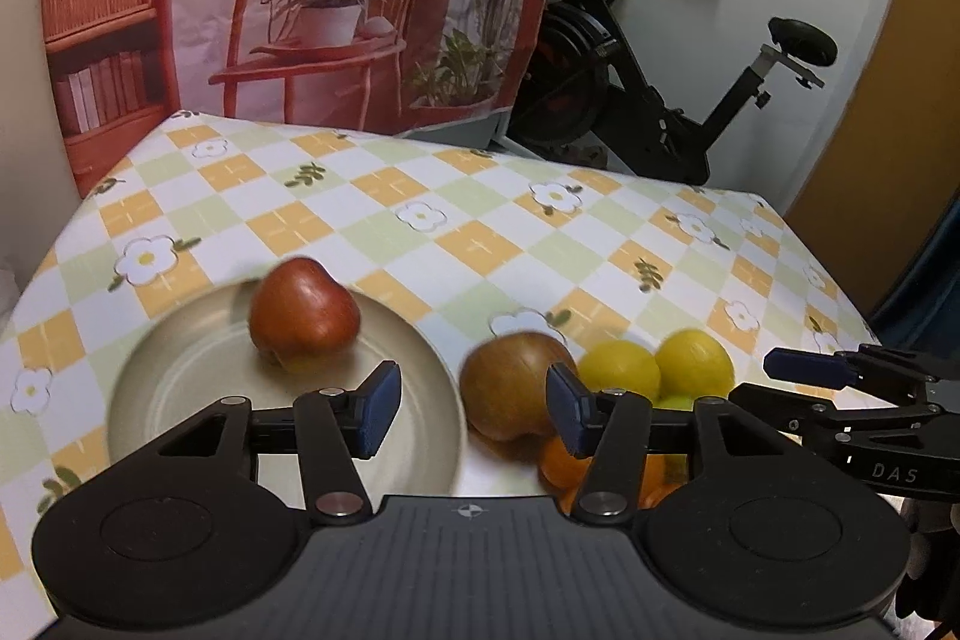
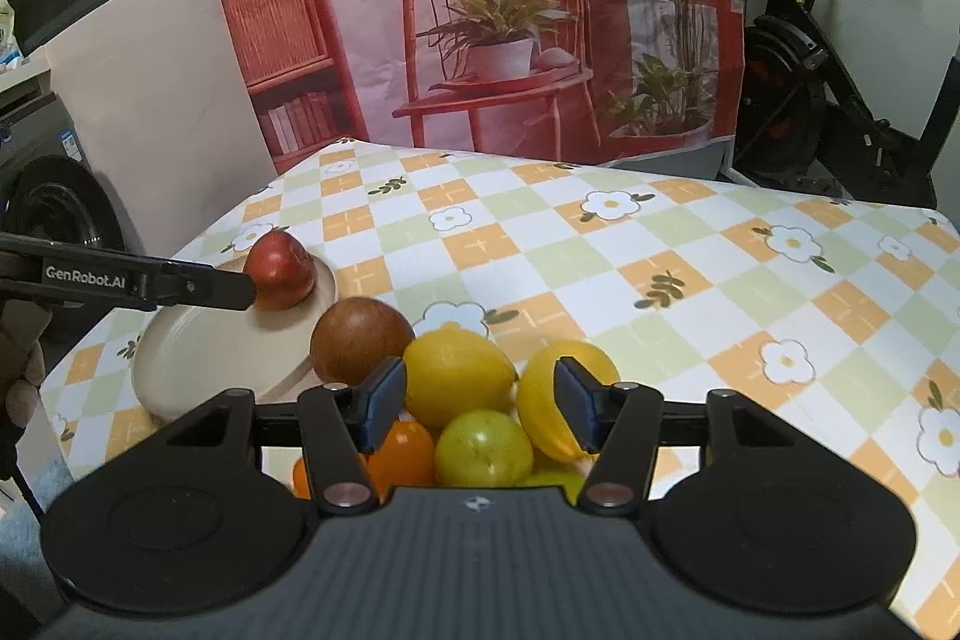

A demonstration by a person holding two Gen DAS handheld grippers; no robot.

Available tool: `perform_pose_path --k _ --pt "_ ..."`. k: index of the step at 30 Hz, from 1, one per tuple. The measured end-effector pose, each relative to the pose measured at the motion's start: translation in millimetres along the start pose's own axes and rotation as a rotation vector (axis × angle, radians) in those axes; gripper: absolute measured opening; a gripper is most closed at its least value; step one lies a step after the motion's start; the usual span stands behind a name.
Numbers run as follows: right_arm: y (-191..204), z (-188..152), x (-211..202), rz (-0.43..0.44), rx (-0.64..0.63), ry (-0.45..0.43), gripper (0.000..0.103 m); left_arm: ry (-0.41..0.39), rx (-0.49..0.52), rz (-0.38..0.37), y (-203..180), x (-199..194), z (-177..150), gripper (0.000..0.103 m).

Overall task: Organize fruits
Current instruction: 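Move the right tool back to the fruits and grasp a small brown fruit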

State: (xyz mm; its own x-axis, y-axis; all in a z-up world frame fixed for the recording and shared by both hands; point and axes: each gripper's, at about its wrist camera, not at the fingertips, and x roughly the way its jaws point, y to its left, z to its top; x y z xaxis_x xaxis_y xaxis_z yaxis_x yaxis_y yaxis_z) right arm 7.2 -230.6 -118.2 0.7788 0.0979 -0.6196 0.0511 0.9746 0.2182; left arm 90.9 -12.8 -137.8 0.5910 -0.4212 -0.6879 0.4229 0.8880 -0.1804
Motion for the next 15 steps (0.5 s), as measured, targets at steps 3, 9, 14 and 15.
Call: perform_pose_path --k 3,9,14,15 --pt "-1 -11 -8 -0.005 -0.008 0.002 0.055 0.015 0.013 -0.009 -11 0 -8 0.056" --pt "-9 -29 -19 0.012 0.009 0.019 0.047 0.036 0.033 -0.019 -25 -1 -20 0.056" --pt "-16 -44 -26 0.038 0.022 0.028 0.037 0.037 0.048 -0.022 -36 -3 -26 0.055" --pt "-16 -46 -26 0.045 0.019 0.034 0.033 0.039 0.048 -0.023 -38 -3 -27 0.055"
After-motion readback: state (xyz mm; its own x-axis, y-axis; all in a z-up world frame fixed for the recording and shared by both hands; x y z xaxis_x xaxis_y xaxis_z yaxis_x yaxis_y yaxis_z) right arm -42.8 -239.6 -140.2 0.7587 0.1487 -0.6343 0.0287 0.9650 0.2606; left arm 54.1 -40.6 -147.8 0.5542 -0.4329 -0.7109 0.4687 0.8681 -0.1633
